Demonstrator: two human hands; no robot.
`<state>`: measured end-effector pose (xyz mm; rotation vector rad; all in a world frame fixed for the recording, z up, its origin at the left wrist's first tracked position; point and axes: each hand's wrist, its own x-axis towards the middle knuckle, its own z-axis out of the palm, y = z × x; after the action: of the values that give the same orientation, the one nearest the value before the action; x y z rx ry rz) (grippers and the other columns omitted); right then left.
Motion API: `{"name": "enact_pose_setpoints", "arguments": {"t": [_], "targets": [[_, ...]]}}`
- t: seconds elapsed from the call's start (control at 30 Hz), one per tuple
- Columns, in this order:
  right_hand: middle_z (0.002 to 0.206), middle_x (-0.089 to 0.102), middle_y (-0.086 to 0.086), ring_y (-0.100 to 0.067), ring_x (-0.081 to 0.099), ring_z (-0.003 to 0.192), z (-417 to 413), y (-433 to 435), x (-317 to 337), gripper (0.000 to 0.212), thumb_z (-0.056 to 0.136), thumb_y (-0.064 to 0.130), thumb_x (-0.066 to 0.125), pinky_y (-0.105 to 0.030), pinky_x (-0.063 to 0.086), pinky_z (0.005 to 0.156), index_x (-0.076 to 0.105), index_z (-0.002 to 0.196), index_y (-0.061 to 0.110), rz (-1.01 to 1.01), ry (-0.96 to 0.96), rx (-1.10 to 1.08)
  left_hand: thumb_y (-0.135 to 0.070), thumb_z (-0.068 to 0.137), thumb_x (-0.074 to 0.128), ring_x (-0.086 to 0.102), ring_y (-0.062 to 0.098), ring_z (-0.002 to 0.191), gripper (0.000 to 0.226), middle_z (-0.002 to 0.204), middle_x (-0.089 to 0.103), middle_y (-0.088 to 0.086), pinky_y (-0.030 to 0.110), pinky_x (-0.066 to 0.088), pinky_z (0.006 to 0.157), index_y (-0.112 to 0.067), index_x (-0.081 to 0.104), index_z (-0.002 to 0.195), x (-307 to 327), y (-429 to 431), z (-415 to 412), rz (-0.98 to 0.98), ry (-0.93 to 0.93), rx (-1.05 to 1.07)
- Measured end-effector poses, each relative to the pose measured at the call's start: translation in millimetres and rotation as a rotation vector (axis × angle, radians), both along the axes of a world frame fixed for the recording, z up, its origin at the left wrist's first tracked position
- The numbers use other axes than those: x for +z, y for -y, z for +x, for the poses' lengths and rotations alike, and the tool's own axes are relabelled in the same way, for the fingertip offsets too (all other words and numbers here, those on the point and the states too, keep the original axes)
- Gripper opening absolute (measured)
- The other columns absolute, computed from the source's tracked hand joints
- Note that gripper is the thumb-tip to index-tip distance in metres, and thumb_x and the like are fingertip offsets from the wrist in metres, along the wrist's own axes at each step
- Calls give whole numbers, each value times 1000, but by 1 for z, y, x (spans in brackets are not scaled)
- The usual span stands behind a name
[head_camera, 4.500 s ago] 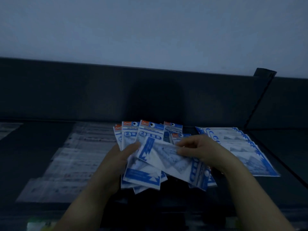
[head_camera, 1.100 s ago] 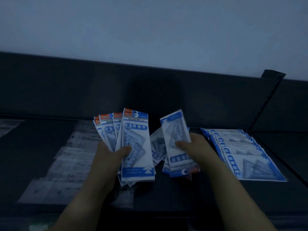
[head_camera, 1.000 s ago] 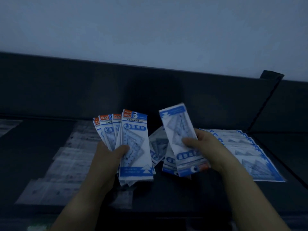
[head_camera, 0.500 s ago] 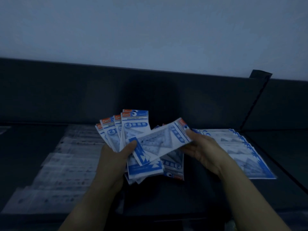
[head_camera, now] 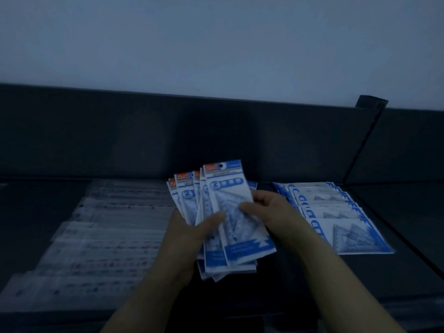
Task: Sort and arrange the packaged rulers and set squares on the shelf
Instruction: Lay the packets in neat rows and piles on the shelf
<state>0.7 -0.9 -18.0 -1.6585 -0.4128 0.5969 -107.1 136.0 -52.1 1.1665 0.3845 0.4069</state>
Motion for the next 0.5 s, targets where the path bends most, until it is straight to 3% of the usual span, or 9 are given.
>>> {"name": "enact_pose_setpoints", "arguments": {"t": [0.07, 0.17, 0.23, 0.33, 0.43, 0.5], "targets": [[93, 73, -7, -18, 72, 75, -7, -4, -4, 23, 85, 19, 70, -29, 58, 61, 63, 105, 10, -15, 46, -41, -17, 71, 80, 71, 26, 93, 61, 114, 69, 8, 46, 60, 73, -20, 53, 126, -5, 7, 3, 9, -53, 23], [104, 71, 0, -13, 71, 85, -13, 3, -5, 30, 85, 32, 68, -24, 57, 68, 61, 111, 20, -81, 85, 56, -13, 81, 73, 70, 21, 92, 54, 114, 67, 5, 35, 60, 63, -22, 48, 129, -4, 16, 6, -34, -22, 133], [105, 72, 0, -13, 71, 91, -20, 9, -4, 29, 89, 29, 63, -21, 56, 71, 61, 115, 19, -70, 47, 174, -14, 89, 65, 67, 17, 91, 48, 112, 64, 2, 29, 58, 58, -23, 42, 130, 1, 23, 8, -61, 6, 187], [103, 73, 3, -13, 70, 93, -26, 16, -2, 27, 89, 17, 64, -21, 55, 74, 61, 116, 19, -29, 58, 225, -19, 96, 53, 65, 9, 89, 41, 110, 62, -9, 23, 56, 60, -33, 37, 130, 4, 40, 9, -81, 37, 84], [104, 73, 2, -16, 70, 93, -25, 30, 10, 38, 81, 13, 73, -32, 57, 84, 62, 116, 22, -66, 151, 170, -24, 91, 58, 69, 17, 96, 49, 116, 66, -3, 32, 57, 75, -30, 41, 137, 2, 45, 2, -182, 59, -64], [101, 73, 7, -11, 70, 91, -25, 48, 25, 41, 77, 12, 76, -27, 56, 81, 63, 112, 28, -122, 264, 204, -27, 81, 71, 66, 20, 106, 62, 124, 65, 2, 38, 54, 87, -26, 44, 136, 1, 34, -2, -132, 108, -55]]}}
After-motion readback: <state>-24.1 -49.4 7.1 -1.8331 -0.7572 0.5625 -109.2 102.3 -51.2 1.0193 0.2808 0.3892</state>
